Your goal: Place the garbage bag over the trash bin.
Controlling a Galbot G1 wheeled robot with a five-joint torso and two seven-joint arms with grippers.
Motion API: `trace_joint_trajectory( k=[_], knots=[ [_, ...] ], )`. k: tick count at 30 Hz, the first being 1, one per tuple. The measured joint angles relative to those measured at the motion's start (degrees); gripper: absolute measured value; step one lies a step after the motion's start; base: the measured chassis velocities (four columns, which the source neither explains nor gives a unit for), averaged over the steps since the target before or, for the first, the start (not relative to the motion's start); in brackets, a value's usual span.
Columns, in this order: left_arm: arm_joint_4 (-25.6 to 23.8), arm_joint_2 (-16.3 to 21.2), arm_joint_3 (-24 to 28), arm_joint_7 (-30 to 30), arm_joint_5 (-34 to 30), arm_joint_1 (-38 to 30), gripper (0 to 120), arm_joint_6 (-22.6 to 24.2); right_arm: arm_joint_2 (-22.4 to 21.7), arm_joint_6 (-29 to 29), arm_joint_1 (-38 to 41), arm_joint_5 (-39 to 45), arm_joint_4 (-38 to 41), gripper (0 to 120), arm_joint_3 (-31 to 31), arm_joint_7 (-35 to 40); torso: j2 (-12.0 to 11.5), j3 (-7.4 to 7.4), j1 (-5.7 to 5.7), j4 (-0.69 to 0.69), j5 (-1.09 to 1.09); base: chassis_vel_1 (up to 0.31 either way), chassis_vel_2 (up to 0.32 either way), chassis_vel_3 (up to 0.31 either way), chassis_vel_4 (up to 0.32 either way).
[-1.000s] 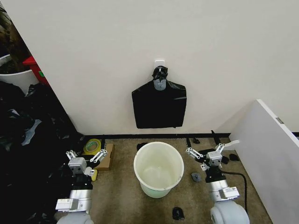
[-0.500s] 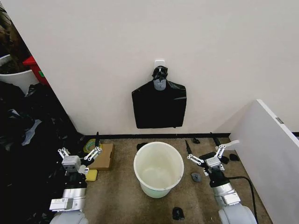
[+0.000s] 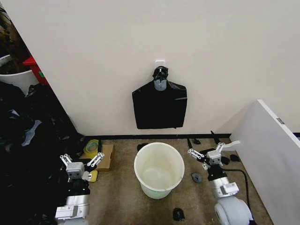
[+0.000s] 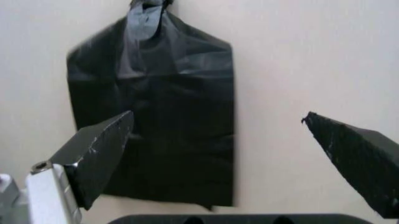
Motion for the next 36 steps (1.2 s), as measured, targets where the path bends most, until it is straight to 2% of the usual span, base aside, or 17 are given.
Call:
trace_joint_trajectory(
  k=[2, 5, 7, 8, 10, 12, 15, 21, 34, 36],
  knots=[
    [0.08, -0.02, -0.02, -0.16, 0.14, 0.02, 100, -0.02, -0.12, -0.51, 1.3, 2.26, -0.56, 100, -0.83, -0.08, 0.0, 0.0, 0.0, 0.01, 0.01, 0.0, 0.0, 0.0, 0.0],
    [0.97, -0.2, -0.14, -1.46, 1.01, 0.07, 100, -0.02, -0.25, -2.45, 10.21, 14.83, -4.95, 100, -5.12, -1.51, 0.0, 0.0, 0.0, 0.01, 0.0, 0.0, 0.0, 0.0, 0.0],
    [1.21, -0.25, -0.18, -1.72, 1.22, 0.07, 100, -0.02, -0.18, -2.75, 12.8, 18.16, -6.45, 100, -6.12, -2.14, 0.0, 0.01, 0.0, 0.03, -0.02, 0.0, 0.0, 0.0, 0.0],
    [1.44, -0.27, -0.33, -2.02, 1.41, 0.11, 100, 0.03, 0.13, -3.28, 17.14, 23.92, -9.32, 100, -7.89, -3.28, 0.0, 0.01, 0.01, 0.01, -0.02, 0.0, 0.0, 0.0, 0.0],
    [1.47, -0.26, -0.37, -2.06, 1.42, 0.13, 100, 0.05, 0.23, -3.37, 17.9, 25.1, -9.85, 100, -8.21, -3.49, 0.0, 0.01, 0.01, 0.02, -0.01, 0.0, 0.0, 0.0, 0.0],
    [1.6, -0.03, -0.78, -2.52, 1.44, 0.28, 100, 0.25, 1.33, -4.03, 23.33, 34.27, -13.3, 100, -10.48, -4.0, 0.0, 0.01, 0.01, 0.02, -0.02, 0.0, 0.0, 0.0, 0.0],
    [1.8, 0.33, -0.94, -2.94, 1.31, 0.26, 100, 0.69, 3.19, -4.51, 28.17, 42.23, -16.11, 100, -12.28, -3.91, 0.0, 0.01, 0.01, 0.01, -0.01, 0.0, 0.0, 0.0, 0.0],
    [2.32, 0.43, -0.94, -3.44, 1.16, 0.13, 100, 0.95, 5.4, -5.14, 32.0, 47.48, -16.91, 100, -13.44, -3.51, 0.0, 0.01, 0.01, 0.01, -0.02, 0.0, 0.0, 0.0, 0.0],
    [3.8, 0.6, -0.73, -4.45, 1.04, -0.67, 100, 1.03, 9.96, -7.31, 36.5, 53.14, -19.06, 100, -14.72, -1.07, 0.0, 0.0, 0.01, 0.0, -0.01, 0.0, 0.0, 0.0, 0.0],
    [4.55, 1.01, -0.76, -4.81, 0.87, -1.15, 100, 1.05, 11.83, -7.59, 37.66, 52.89, -21.07, 94, -14.44, -1.09, 0.0, 0.0, 0.01, 0.0, -0.01, 0.0, 0.0, 0.0, 0.0]
  ],
)
